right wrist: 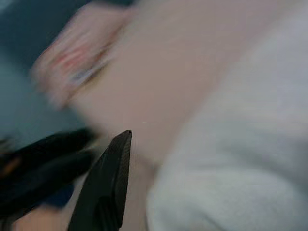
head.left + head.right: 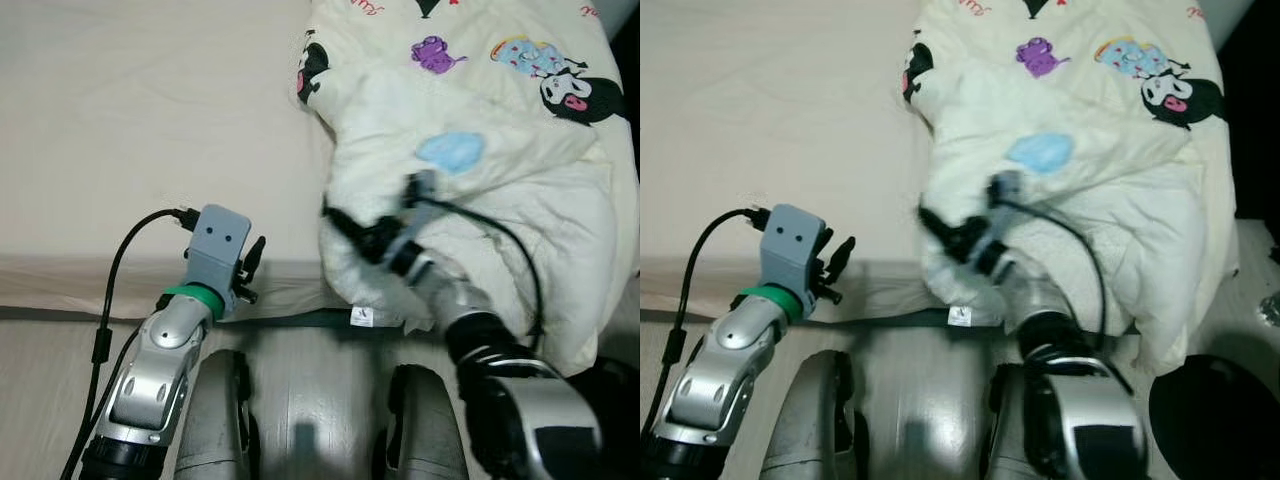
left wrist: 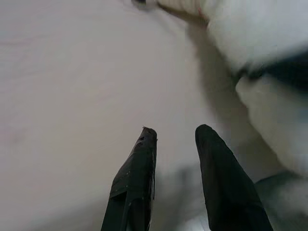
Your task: Clean up the room
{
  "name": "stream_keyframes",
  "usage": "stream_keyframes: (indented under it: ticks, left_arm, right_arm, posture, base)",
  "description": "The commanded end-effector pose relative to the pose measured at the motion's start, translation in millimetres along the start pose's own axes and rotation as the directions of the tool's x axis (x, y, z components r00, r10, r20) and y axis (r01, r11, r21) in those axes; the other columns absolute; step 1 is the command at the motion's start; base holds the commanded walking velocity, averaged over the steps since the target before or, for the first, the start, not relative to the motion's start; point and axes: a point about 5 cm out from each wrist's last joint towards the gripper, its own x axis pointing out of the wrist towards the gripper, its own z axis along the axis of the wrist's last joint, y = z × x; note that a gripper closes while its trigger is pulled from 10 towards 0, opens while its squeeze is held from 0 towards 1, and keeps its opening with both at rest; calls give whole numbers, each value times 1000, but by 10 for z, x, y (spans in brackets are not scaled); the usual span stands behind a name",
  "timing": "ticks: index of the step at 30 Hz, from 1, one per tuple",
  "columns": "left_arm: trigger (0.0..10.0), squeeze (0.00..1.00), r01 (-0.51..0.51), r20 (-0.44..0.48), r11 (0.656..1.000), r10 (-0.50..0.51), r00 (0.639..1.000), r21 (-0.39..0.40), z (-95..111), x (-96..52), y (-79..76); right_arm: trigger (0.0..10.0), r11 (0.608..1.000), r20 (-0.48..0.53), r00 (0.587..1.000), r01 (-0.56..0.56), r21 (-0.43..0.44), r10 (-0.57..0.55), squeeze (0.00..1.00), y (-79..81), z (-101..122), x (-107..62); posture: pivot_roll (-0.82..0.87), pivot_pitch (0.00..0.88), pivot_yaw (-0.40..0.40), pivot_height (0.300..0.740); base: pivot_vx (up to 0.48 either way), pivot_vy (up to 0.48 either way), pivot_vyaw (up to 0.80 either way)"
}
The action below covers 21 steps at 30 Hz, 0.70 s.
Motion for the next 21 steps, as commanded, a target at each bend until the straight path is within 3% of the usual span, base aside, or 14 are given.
stream_keyframes:
  ticks: [1,4,5,6,9,10,11,16,18,19,20,21]
  left_arm:
    - [10000,0,-21,-11,1000,21,1000,-12,-29,2,44]
    - [10000,0,-57,2,998,57,998,-34,27,34,138]
    - [10000,0,-99,9,994,100,995,-54,67,52,238]
    - [10000,0,-99,9,994,100,995,-54,67,52,238]
    - [10000,0,-191,25,979,193,981,-71,142,74,462]
    - [10000,0,-224,33,972,227,973,-70,169,76,547]
    - [10000,0,-252,41,966,255,966,-61,192,73,625]
    - [10000,0,-284,59,958,285,957,-23,223,55,733]
    - [10000,0,-284,79,958,280,957,39,246,33,795]
    - [10000,0,-269,83,962,263,961,57,251,29,799]
    - [10000,0,-233,86,970,226,970,74,253,29,770]
    - [10000,0,-233,86,970,226,970,74,253,29,770]
  right_arm:
    - [0,991,-58,991,-126,-36,124,0,148,-27,112]
    - [0,966,-112,963,-253,-53,246,0,334,-86,249]
    - [0,945,-144,938,-324,-52,314,0,457,-139,338]
    - [0,945,-144,938,-324,-52,314,0,457,-139,338]
    - [0,895,-222,878,-445,-47,425,0,709,-300,491]
    - [1647,876,-252,853,-481,-41,457,0,799,-372,537]
    - [10000,860,-284,830,-508,-34,479,0,875,-463,563]
    - [10000,829,-321,786,-559,-5,528,0,1001,-611,572]
    - [10000,810,-338,755,-585,38,561,0,1066,-722,528]
    - [10000,819,-358,756,-572,48,549,0,1056,-786,494]
    - [10000,870,-390,796,-492,30,464,0,989,-867,469]
    - [10000,870,-390,796,-492,30,464,0,989,-867,469]
  posture:
    - [144,214,68,575]
    - [139,210,58,575]
    - [142,204,47,575]
    - [142,204,47,575]
    - [150,199,37,575]
    - [151,198,36,575]
    - [156,193,32,575]
    - [155,184,28,575]
    - [150,179,25,575]
    - [145,175,22,575]
    - [141,172,18,575]
    - [141,172,18,575]
  base:
    - [0,0,0]
    - [0,0,0]
    - [0,0,0]
    - [0,0,0]
    - [0,0,0]
    - [0,0,0]
    - [0,0,0]
    - [0,0,0]
    - [0,0,0]
    - [0,0,0]
    - [0,0,0]
    - [0,0,0]
